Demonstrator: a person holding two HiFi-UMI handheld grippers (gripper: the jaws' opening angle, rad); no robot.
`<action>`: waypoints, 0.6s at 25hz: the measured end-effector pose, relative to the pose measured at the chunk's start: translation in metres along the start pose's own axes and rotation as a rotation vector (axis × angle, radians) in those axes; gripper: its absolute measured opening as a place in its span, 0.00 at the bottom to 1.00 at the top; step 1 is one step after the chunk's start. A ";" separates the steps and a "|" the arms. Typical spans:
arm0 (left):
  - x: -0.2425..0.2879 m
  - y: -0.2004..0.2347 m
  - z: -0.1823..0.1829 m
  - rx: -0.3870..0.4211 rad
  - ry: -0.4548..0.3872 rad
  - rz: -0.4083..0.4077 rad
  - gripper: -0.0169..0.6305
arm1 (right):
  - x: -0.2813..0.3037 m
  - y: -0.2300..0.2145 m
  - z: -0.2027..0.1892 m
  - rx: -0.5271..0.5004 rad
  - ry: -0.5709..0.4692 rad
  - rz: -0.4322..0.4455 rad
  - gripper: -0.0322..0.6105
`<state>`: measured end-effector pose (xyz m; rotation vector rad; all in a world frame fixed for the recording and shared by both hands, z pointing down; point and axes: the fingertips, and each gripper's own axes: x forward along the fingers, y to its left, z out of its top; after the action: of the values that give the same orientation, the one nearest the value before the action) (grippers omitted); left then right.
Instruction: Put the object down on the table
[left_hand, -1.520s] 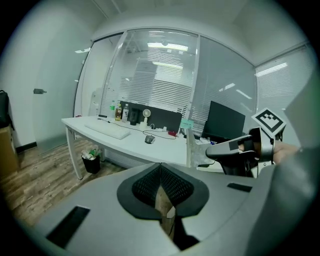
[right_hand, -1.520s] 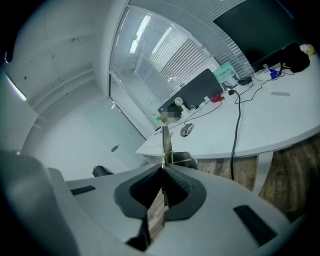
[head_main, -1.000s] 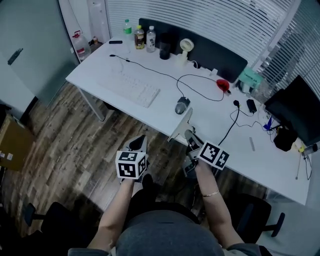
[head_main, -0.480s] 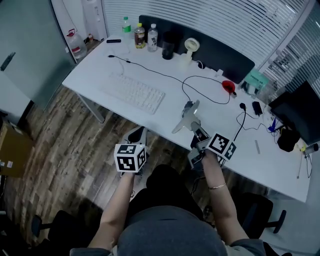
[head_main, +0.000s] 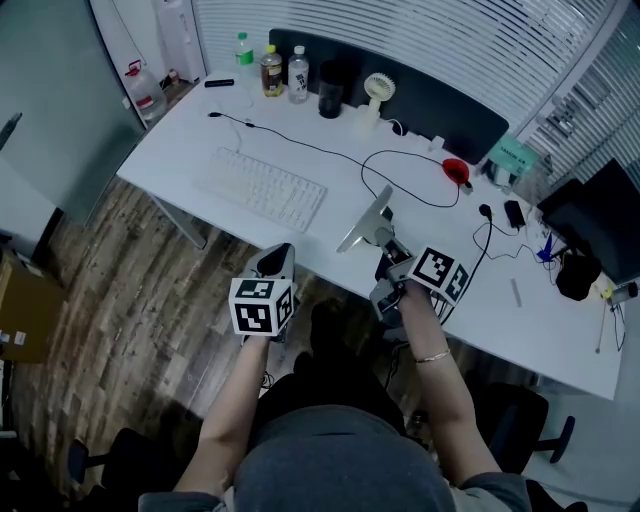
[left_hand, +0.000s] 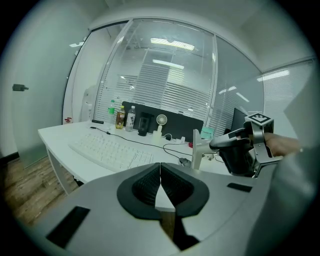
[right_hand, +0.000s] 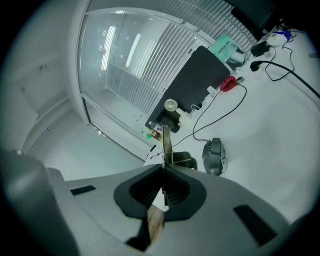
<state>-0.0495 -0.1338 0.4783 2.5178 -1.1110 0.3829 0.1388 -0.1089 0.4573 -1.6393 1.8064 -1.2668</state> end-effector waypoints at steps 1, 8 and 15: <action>0.004 0.001 0.002 0.002 0.001 0.000 0.06 | 0.005 0.000 0.002 0.002 0.003 0.002 0.06; 0.035 0.014 0.018 0.011 0.008 0.013 0.06 | 0.045 -0.001 0.017 0.011 0.042 0.022 0.06; 0.074 0.032 0.041 0.007 0.006 0.038 0.06 | 0.093 -0.005 0.050 -0.008 0.072 0.030 0.06</action>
<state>-0.0212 -0.2199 0.4765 2.5026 -1.1587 0.4046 0.1580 -0.2121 0.4611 -1.5837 1.8731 -1.3238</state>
